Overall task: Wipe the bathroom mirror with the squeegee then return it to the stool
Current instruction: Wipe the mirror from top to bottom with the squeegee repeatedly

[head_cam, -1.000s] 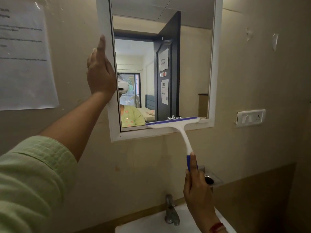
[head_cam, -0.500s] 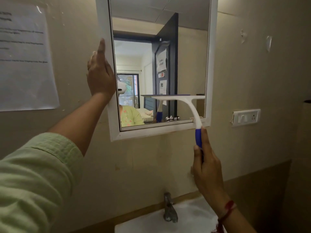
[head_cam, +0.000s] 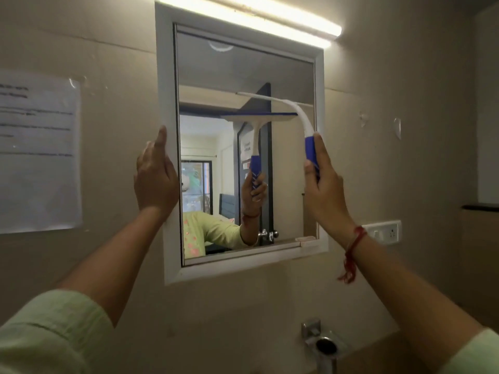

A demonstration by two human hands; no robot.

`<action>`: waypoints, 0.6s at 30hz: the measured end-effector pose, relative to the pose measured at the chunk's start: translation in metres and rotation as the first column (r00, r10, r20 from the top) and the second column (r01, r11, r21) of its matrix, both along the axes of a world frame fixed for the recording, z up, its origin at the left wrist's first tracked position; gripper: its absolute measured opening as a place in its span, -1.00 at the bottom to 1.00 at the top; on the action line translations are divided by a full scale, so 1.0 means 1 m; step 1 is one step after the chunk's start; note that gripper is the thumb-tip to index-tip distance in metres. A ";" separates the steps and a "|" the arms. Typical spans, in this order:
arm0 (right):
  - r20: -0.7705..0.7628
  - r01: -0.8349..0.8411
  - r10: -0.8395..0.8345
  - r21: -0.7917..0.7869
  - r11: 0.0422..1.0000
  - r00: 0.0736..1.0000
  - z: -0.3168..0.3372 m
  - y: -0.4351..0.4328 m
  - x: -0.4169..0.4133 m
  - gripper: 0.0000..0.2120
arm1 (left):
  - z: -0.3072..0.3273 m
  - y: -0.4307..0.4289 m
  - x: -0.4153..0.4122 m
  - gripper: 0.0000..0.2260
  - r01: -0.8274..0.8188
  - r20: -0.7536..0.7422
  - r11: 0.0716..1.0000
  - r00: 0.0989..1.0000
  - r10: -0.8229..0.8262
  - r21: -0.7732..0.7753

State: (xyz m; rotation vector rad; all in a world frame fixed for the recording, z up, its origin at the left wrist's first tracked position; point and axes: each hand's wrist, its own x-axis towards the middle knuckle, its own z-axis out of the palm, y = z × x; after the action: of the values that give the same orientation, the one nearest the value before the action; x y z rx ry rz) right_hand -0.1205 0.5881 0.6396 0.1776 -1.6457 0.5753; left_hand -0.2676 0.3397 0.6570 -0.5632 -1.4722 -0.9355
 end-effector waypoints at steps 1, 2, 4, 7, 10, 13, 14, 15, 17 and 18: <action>-0.011 0.001 -0.001 0.007 1.000 1.000 0.012 0.001 -0.004 -0.53 | 0.000 0.000 0.000 -0.57 0.002 0.000 1.000 1.000 -0.002 -0.003; -0.024 0.009 -0.008 0.015 1.000 1.000 0.024 0.003 -0.008 -0.53 | 0.000 0.000 0.001 -0.57 0.004 -0.002 1.000 1.000 -0.004 -0.006; -0.049 0.024 -0.023 0.027 0.999 0.999 0.044 0.005 -0.015 -0.53 | 0.000 0.000 0.001 -0.58 0.005 -0.007 1.000 1.000 -0.005 -0.011; -0.065 0.043 -0.040 0.046 0.998 0.997 0.070 0.007 -0.022 -0.52 | 0.000 0.000 0.002 -0.58 0.010 -0.016 1.000 1.000 -0.010 -0.007; -0.082 0.068 -0.064 0.055 0.996 0.995 0.089 0.011 -0.029 -0.53 | 0.000 -0.001 0.001 -0.58 0.014 -0.025 1.000 1.000 -0.014 -0.014; -0.087 0.087 -0.083 0.049 0.995 0.993 0.100 0.014 -0.036 -0.53 | 0.000 0.000 0.001 -0.58 0.004 -0.026 1.000 1.000 -0.005 -0.014; -0.085 0.087 -0.083 0.047 0.995 0.993 0.102 0.016 -0.037 -0.53 | 0.000 0.000 0.001 -0.58 0.003 -0.026 1.000 1.000 -0.003 -0.013; -0.084 0.087 -0.083 0.049 0.995 0.993 0.103 0.017 -0.039 -0.53 | -0.001 0.000 0.000 -0.58 0.002 -0.026 1.000 1.000 -0.002 -0.012; -0.086 0.097 -0.091 0.063 0.993 0.992 0.105 0.020 -0.042 -0.52 | -0.001 0.000 0.000 -0.58 0.004 -0.029 1.000 1.000 -0.004 -0.010; -0.091 0.104 -0.098 0.066 0.992 0.991 0.106 0.021 -0.043 -0.52 | -0.001 0.000 0.000 -0.59 0.007 -0.030 1.000 1.000 -0.007 -0.009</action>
State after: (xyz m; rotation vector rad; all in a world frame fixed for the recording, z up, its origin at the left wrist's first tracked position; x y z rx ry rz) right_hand -0.1633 0.6093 0.7459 0.1678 -1.5813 0.4265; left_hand -0.2674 0.3397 0.6564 -0.5868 -1.4488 -0.9231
